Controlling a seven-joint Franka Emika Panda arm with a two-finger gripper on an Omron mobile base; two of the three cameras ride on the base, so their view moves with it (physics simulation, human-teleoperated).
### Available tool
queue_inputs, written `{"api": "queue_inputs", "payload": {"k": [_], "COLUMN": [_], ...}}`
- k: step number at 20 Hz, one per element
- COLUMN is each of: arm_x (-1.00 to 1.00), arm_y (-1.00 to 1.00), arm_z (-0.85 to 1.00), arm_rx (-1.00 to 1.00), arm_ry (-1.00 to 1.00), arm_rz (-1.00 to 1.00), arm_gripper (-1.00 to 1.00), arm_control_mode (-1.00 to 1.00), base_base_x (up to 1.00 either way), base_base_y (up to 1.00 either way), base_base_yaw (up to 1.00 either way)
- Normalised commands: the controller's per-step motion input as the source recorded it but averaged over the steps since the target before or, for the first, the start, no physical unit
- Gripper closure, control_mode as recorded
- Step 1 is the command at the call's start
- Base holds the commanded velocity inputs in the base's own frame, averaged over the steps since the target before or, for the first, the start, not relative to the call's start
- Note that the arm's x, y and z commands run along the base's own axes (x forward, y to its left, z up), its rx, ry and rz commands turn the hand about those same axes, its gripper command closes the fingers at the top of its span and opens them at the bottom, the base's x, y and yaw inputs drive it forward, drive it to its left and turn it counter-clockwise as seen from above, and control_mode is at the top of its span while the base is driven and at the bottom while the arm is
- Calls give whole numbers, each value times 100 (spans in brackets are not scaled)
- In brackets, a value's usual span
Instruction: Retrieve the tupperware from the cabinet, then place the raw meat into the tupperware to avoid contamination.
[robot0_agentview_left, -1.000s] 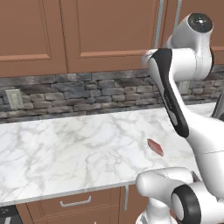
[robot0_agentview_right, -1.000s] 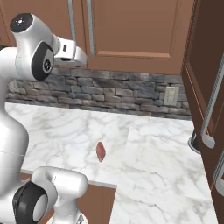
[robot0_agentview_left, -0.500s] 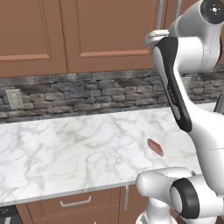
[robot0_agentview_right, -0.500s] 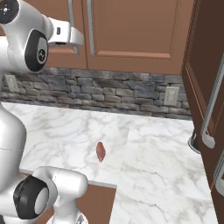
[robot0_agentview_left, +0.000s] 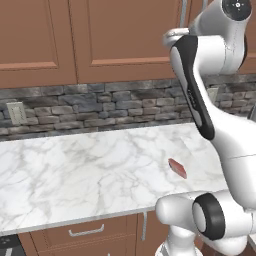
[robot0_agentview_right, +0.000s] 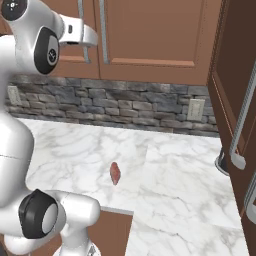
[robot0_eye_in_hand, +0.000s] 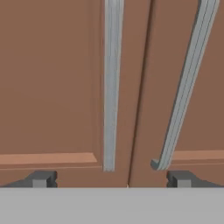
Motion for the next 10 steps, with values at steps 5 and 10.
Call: {"api": "queue_inputs", "payload": {"k": [5, 10], "arm_x": [38, 38], "arm_y": [0, 0], "arm_z": [0, -2], "arm_rx": [0, 0], "arm_ry": [-1, -1], "arm_rz": [0, 0], "arm_gripper": [-100, -100], "arm_control_mode": [-100, -100], "base_base_x": [0, 0], "base_base_y": [0, 0], "base_base_yaw": [0, 0]}}
